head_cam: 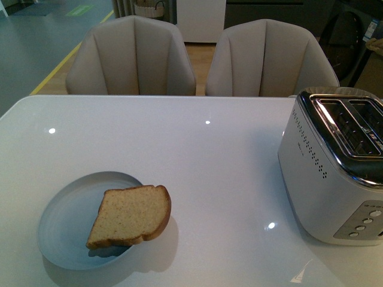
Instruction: Left arm holds plate, right arm toasts bread
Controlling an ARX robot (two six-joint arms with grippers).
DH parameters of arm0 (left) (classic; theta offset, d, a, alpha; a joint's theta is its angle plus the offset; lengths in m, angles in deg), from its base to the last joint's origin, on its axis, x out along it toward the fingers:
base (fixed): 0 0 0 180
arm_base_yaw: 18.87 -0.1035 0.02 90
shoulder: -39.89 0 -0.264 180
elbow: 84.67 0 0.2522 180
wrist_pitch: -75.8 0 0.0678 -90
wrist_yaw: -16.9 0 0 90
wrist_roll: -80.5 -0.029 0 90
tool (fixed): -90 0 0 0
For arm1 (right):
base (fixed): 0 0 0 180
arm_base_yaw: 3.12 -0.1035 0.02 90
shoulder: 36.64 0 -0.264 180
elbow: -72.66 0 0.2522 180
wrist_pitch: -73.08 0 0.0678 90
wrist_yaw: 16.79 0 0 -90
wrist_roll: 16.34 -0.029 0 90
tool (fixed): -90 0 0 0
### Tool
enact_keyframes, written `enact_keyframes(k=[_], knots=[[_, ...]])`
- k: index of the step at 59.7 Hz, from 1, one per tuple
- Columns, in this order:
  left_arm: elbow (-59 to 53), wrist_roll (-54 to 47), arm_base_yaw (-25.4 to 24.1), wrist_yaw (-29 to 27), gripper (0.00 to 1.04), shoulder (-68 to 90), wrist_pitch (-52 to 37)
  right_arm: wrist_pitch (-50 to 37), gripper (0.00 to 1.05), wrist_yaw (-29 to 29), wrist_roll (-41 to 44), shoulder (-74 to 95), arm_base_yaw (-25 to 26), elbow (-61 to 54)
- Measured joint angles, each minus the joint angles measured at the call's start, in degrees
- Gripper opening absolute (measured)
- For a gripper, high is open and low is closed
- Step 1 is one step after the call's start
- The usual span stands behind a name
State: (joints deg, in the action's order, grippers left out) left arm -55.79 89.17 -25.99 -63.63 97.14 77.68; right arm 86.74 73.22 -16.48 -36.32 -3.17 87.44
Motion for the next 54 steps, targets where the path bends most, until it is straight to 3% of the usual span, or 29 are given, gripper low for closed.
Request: enact_keyframes(k=[4, 13, 54], knots=[[2.84, -1.75, -0.85, -0.22, 0.97, 12.02, -7.52, 0.00, 0.96, 0.00, -0.02, 0.00, 0.00, 0.00], [7.96, -4.85, -1.20, 0.20, 0.97, 29.86, -14.27, 0.00, 0.96, 0.00, -0.02, 0.00, 0.00, 0.00], [21.05, -10.16, -0.02, -0.07, 0.97, 60.81, -17.59, 0.00, 0.96, 0.00, 0.00, 0.00, 0.00, 0.00]])
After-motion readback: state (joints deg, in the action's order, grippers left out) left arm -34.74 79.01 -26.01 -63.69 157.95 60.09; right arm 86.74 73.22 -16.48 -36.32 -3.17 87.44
